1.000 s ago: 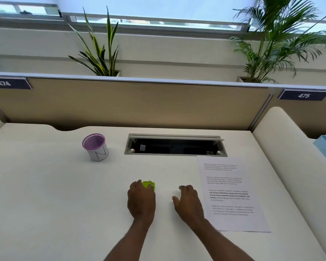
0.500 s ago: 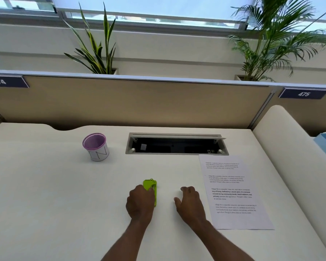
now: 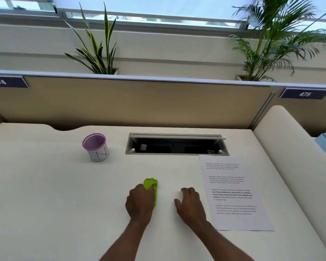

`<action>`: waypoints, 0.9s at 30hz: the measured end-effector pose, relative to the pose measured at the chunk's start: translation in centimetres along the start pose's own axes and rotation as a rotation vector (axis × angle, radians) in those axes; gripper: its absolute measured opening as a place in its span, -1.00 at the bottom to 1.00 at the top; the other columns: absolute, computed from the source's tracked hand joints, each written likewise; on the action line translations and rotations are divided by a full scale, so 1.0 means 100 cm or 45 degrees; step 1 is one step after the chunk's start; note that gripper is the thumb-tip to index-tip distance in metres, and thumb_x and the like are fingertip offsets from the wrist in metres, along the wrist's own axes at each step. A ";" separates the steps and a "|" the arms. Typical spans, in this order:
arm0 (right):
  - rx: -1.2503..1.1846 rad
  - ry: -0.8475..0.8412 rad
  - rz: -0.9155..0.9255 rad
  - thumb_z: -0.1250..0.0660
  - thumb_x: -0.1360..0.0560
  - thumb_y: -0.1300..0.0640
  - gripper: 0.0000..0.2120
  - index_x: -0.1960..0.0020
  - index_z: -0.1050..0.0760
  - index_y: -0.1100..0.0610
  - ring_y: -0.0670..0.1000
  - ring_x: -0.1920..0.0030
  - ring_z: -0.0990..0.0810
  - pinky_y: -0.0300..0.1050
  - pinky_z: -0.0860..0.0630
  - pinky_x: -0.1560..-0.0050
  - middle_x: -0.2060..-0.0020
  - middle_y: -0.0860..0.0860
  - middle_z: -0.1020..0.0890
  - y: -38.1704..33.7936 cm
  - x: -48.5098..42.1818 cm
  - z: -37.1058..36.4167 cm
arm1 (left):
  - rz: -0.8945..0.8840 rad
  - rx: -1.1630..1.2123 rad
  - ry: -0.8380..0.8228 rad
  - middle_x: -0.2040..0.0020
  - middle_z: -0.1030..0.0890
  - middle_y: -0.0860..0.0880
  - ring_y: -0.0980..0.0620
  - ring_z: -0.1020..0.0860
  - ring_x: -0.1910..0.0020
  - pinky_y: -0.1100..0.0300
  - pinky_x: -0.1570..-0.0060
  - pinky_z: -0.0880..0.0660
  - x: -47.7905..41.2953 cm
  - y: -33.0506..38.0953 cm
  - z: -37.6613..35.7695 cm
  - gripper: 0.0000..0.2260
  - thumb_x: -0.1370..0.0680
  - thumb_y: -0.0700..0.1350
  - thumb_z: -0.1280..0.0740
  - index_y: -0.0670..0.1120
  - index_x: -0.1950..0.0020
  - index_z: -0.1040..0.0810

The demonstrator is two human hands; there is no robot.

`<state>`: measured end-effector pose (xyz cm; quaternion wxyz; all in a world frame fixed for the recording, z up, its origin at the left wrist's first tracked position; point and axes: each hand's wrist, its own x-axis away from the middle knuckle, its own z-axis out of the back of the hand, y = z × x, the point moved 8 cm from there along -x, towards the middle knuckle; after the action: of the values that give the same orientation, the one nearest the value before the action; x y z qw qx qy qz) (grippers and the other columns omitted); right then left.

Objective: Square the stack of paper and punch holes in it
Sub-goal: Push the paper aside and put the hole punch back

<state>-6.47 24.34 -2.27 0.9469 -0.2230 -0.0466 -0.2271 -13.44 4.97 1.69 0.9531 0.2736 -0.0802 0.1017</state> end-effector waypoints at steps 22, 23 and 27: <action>0.015 -0.018 -0.011 -0.23 -0.55 -0.03 -0.59 -0.33 -0.39 0.14 0.12 -0.28 -0.41 -0.05 -0.43 -0.21 -0.25 0.09 -0.46 -0.003 0.001 0.001 | 0.307 -0.018 0.218 0.08 -0.63 -0.27 -0.31 -0.60 0.07 0.00 0.09 -0.51 -0.088 -0.158 0.106 -0.70 -0.45 0.07 -0.34 -0.18 0.12 -0.59; 0.018 -0.014 -0.011 -0.22 -0.56 -0.02 -0.60 -0.33 -0.40 0.14 0.12 -0.27 -0.42 -0.05 -0.43 -0.21 -0.24 0.09 -0.47 -0.004 0.001 0.001 | 0.307 -0.005 0.206 0.07 -0.63 -0.27 -0.31 -0.60 0.07 0.00 0.08 -0.51 -0.087 -0.158 0.106 -0.69 -0.46 0.08 -0.34 -0.18 0.12 -0.59; 0.004 0.025 0.019 -0.20 -0.58 0.05 -0.66 -0.31 -0.49 0.08 0.11 -0.23 -0.48 -0.05 -0.45 -0.20 -0.21 0.06 -0.55 -0.009 -0.004 0.002 | 0.209 -0.073 0.294 0.01 -0.60 -0.29 -0.33 -0.55 0.01 -0.07 0.06 -0.51 -0.080 -0.141 0.112 -0.68 -0.47 0.02 -0.33 -0.24 0.00 -0.56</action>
<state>-7.24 23.88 -1.76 0.9493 -0.2195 -0.0358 -0.2222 -18.94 -13.96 2.24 0.9519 0.2252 0.0051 0.2078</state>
